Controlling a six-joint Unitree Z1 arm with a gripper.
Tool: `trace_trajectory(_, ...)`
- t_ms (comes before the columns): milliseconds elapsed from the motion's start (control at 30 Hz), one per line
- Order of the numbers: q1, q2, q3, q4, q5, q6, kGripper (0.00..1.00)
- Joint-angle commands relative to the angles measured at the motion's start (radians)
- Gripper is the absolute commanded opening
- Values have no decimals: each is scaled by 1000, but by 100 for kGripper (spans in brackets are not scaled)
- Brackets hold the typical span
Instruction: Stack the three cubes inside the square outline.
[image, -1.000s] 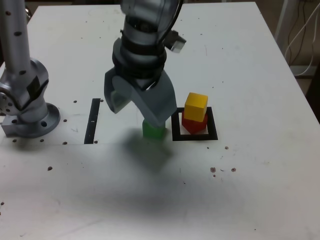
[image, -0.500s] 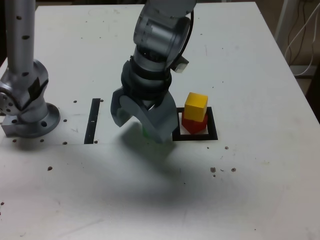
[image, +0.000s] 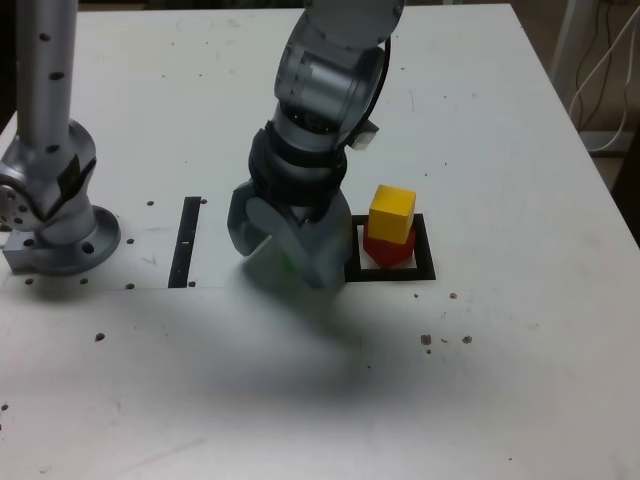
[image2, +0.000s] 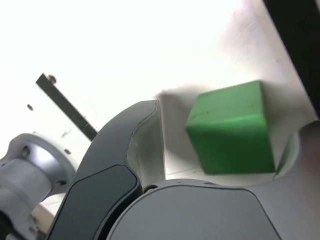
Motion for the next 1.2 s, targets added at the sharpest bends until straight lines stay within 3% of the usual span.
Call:
trace_trajectory(0, 9, -3, 10, -19, 3, 3, 82)
trace_trajectory(167, 32, 8, 33, -53, 11, 3, 69)
trace_trajectory(367, 47, -2, 47, -84, 30, -8, 40)
trace_trajectory(500, 57, -16, 48, -88, 36, -19, 27)
trace_trajectory(733, 87, -50, 51, -83, 26, -21, 19)
trace_trajectory(900, 88, -94, 34, -40, 42, -39, 15)
trace_trajectory(1067, 89, -145, -45, 99, 83, -87, 14)
trace_trajectory(1167, 89, -151, -134, 207, 89, -92, 14)
